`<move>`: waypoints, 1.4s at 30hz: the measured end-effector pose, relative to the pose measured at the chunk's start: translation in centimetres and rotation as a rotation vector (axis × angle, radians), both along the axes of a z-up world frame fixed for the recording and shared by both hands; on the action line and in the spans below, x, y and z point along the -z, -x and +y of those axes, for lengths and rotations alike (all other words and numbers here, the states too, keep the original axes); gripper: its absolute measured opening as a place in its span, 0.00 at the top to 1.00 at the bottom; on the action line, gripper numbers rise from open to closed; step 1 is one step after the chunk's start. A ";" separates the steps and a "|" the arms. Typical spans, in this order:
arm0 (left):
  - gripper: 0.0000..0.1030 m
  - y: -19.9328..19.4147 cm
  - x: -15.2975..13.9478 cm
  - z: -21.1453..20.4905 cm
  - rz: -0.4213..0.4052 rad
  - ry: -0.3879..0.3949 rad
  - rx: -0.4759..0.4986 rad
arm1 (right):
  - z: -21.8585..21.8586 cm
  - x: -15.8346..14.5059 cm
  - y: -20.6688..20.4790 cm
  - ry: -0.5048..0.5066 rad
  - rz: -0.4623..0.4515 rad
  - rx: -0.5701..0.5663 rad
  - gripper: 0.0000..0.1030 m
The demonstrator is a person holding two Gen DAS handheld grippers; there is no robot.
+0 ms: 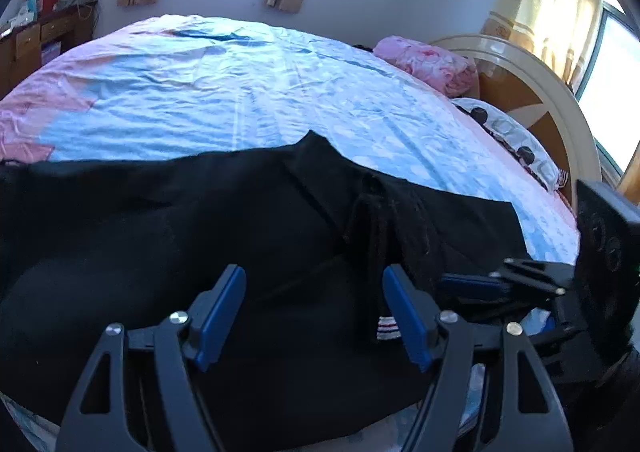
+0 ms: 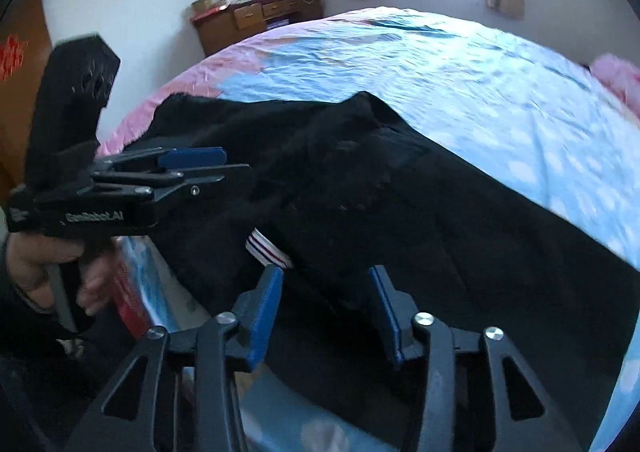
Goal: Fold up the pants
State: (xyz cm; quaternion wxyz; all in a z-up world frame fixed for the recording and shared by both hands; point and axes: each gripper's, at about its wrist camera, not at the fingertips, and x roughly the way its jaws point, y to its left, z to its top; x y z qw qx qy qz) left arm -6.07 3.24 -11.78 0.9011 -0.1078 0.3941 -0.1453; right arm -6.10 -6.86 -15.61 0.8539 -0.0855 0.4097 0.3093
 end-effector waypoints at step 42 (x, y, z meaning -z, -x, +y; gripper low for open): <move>0.20 -2.2 1.6 -11.3 -0.035 -0.083 0.290 | -20.2 1.2 1.1 -0.159 0.137 0.546 0.67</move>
